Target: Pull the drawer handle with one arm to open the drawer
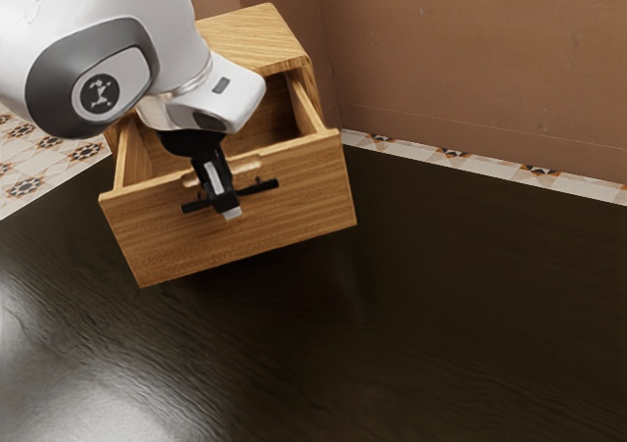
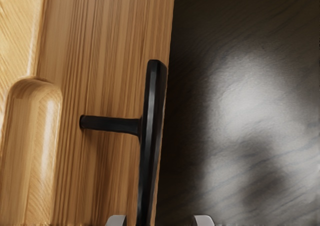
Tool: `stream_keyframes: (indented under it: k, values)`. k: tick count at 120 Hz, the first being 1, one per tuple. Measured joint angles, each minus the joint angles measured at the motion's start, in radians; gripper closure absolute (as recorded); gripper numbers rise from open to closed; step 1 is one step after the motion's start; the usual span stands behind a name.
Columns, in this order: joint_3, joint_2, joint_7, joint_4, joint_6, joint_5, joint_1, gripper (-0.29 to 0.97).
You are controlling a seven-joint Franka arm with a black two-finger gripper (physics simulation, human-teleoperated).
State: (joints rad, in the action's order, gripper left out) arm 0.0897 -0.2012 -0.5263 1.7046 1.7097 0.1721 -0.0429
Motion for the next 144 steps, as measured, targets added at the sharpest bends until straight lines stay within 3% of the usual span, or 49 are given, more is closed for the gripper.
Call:
stream_keyframes:
  k: [90, 122, 144]
  values:
    - [0.045, -0.063, 0.056, 0.064, -0.002, 0.0, -0.002, 0.55]
    - [0.109, -0.08, 0.061, -0.021, -0.047, 0.001, -0.001, 0.23]
    - [0.131, -0.091, 0.054, -0.169, -0.218, 0.001, -0.004, 0.1]
